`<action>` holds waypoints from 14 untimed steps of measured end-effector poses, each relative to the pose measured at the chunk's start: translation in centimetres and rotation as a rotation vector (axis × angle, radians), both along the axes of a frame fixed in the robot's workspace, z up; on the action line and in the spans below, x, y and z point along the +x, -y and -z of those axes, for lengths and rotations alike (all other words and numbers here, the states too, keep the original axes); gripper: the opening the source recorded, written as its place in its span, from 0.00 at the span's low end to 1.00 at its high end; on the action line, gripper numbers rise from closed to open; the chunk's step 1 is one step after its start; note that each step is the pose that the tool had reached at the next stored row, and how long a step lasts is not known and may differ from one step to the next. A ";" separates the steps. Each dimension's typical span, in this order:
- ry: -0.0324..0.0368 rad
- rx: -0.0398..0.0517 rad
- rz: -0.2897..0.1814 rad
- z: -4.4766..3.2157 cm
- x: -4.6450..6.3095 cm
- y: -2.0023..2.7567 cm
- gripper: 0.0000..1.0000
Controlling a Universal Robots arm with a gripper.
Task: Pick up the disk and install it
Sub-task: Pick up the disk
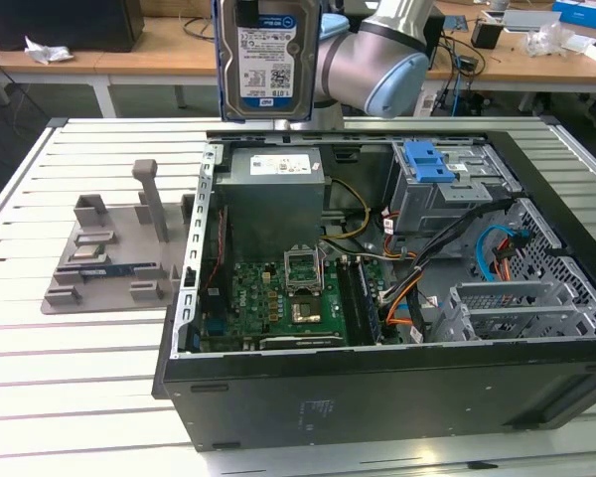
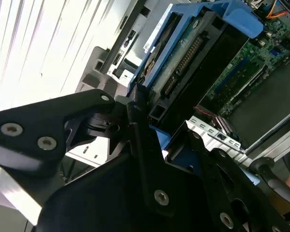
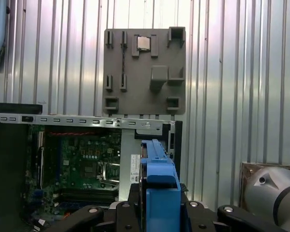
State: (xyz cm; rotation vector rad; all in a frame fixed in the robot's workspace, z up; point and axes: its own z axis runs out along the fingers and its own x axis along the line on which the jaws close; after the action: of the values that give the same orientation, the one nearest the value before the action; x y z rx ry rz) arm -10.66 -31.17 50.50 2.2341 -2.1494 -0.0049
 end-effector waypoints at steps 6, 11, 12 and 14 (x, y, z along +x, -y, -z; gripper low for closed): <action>0.0000 0.0000 0.000 0.00 0.0 1.19 0.37; 0.0000 0.0000 0.000 0.00 0.0 2.01 0.37; 0.0000 -0.0001 0.000 0.00 0.0 2.13 0.37; 0.0000 0.0000 0.000 0.00 0.0 2.39 0.37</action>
State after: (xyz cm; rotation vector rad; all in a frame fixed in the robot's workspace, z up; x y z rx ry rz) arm -10.62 -33.56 50.50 2.2341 -2.1493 -0.0049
